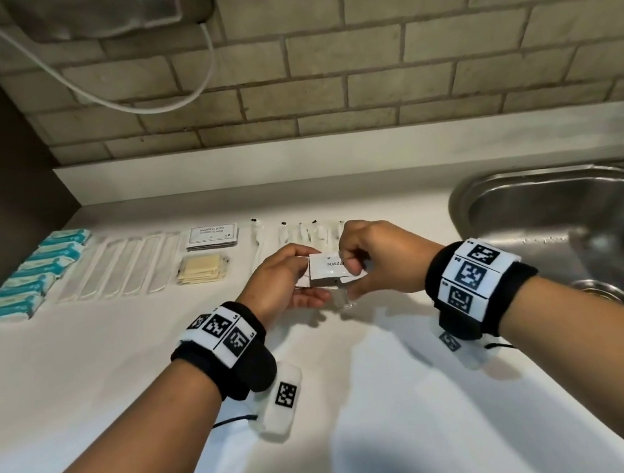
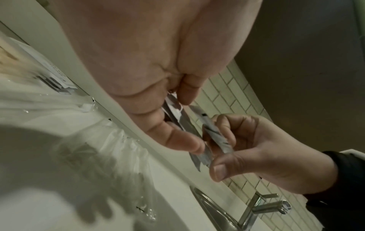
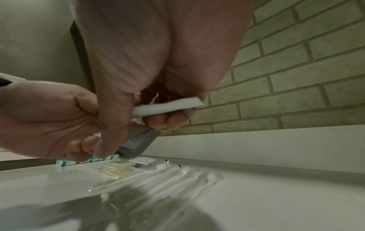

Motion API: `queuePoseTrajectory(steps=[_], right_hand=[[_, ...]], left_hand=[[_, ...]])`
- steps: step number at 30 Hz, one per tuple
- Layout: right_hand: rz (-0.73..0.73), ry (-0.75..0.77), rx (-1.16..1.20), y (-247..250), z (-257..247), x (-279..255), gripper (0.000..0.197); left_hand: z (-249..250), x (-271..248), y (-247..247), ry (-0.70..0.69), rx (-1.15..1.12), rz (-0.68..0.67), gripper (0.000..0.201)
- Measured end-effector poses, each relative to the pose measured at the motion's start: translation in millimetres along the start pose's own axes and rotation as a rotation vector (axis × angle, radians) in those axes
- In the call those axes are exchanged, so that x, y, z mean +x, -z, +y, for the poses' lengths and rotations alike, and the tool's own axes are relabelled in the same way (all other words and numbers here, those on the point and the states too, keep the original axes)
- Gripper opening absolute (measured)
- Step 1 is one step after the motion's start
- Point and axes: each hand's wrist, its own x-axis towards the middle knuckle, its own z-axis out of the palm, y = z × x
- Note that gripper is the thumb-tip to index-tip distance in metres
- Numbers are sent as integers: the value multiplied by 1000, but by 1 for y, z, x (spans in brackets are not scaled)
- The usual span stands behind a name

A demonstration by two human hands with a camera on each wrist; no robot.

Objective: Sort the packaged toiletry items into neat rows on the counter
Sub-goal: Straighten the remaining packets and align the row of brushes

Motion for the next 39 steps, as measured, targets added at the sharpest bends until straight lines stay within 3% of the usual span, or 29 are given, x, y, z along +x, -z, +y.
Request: queuePoseTrajectory(steps=[9,14,18,21,25,28,32,35,39], right_hand=[[-33,-20,-22,-10,-35,39,24],[84,-84,51,-4,-55,69,5],[256,-152,261,-7,-74,102,26],[403,-222,376,-16,-90,121,28],[433,-266,634,-40,-114,136,41],[489,-293,619,-57,-126,143,46],[536,-265,530,-70,-135,145,35],[563,-286,651,-73,-136,148,20],[549,-327,657,-73,-135,154,15]], left_hand=[[1,-1,46,3,-52,25,28],[3,3,88,20,-28,116,34],[8,8,113,7,-66,135,34],[13,10,124,-26,-108,147,35],[23,12,139,-74,-253,153,32],[25,13,150,-99,-304,133,21],[20,13,168,-133,-165,117,29],[15,12,184,-163,-82,150,32],[11,9,200,-182,-6,137,34]])
